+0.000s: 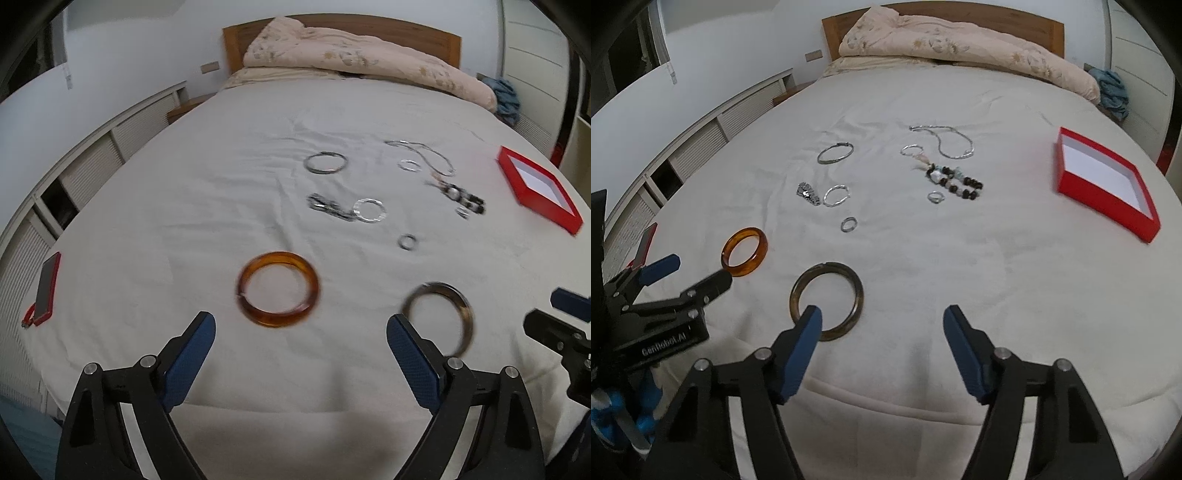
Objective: Organize jewelry
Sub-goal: 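Grasp the amber bangle with the left tool while the right tool grasps the dark bangle, then carry both bangles into the red box and open both tools, then grasp the plain silver ring with the left tool while the right tool grasps the stone ring, then carry both rings into the red box and open both tools, then withdraw both tools from the box and move toward the watch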
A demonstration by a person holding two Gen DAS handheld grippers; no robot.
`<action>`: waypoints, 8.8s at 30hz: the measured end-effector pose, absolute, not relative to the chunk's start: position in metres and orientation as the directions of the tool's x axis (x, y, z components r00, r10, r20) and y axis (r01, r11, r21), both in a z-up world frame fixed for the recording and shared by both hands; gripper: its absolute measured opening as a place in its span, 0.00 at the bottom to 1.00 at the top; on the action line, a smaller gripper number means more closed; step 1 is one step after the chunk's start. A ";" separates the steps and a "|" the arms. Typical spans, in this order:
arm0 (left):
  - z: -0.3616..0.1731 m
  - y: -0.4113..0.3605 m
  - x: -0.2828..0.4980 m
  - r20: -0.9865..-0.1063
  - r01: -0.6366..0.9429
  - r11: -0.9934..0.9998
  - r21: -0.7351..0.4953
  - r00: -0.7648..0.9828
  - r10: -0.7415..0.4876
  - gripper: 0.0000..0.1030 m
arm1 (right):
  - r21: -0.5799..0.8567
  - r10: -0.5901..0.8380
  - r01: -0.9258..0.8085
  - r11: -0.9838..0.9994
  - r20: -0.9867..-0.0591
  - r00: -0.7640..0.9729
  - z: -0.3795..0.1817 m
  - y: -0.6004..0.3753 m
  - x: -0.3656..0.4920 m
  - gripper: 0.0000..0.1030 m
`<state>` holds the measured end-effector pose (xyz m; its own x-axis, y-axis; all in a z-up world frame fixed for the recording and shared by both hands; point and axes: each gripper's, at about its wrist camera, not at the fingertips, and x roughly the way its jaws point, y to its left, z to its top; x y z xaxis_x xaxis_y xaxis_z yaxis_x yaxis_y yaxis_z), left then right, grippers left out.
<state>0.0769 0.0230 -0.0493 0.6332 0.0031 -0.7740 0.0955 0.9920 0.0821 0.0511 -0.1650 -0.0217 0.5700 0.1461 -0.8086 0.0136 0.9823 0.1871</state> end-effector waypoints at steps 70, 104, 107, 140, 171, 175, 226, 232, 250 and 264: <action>-0.099 -0.435 0.279 -0.891 0.536 0.838 0.098 0.423 -0.166 0.11 | -0.047 -0.155 0.216 0.975 -0.842 0.517 -0.068 -0.549 0.165 0.08; -0.011 -0.232 0.168 -0.797 0.370 0.929 0.030 0.569 -0.201 0.49 | 0.077 -0.033 0.133 0.988 -0.740 0.672 0.051 -0.430 0.072 0.31; -0.017 -0.174 0.153 -0.798 0.320 0.946 0.046 0.581 -0.158 0.54 | 0.133 0.048 0.077 0.988 -0.739 0.672 0.038 -0.385 0.072 0.31; -0.104 -0.083 0.178 -0.803 0.260 0.966 0.004 0.576 -0.152 0.36 | 0.197 0.295 -0.231 0.953 -0.780 0.551 -0.098 -0.228 0.196 0.31; -0.097 -0.089 0.177 -0.795 0.263 0.964 0.026 0.591 -0.140 0.20 | 0.111 0.239 -0.246 0.963 -0.775 0.585 -0.084 -0.219 0.182 0.17; -0.087 -0.096 0.173 -0.793 0.265 0.964 0.029 0.593 -0.139 0.19 | 0.117 0.235 -0.229 0.966 -0.762 0.604 -0.067 -0.229 0.170 0.17; -0.093 -0.435 0.295 -0.868 0.638 0.768 0.058 0.413 -0.277 0.20 | -0.004 0.011 -0.027 1.000 -0.845 0.535 -0.076 -0.527 0.213 0.17; -0.097 -0.431 0.298 -0.857 0.619 0.784 0.054 0.432 -0.282 0.20 | -0.023 0.002 -0.042 0.999 -0.852 0.524 -0.083 -0.527 0.213 0.18; -0.029 -0.369 0.256 -0.782 0.559 0.829 0.000 0.517 -0.348 0.33 | 0.024 -0.023 0.068 0.997 -0.787 0.616 -0.012 -0.517 0.154 0.24; 0.020 -0.185 0.177 -0.768 0.376 0.923 0.078 0.613 -0.184 0.45 | 0.144 0.083 0.030 0.989 -0.714 0.695 0.058 -0.408 0.074 0.23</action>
<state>0.1773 -0.1848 0.0201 0.6128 -0.1842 -0.7684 0.3759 0.9233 0.0784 0.0742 -0.4081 0.0584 0.6948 0.0834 -0.7144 0.0298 0.9891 0.1444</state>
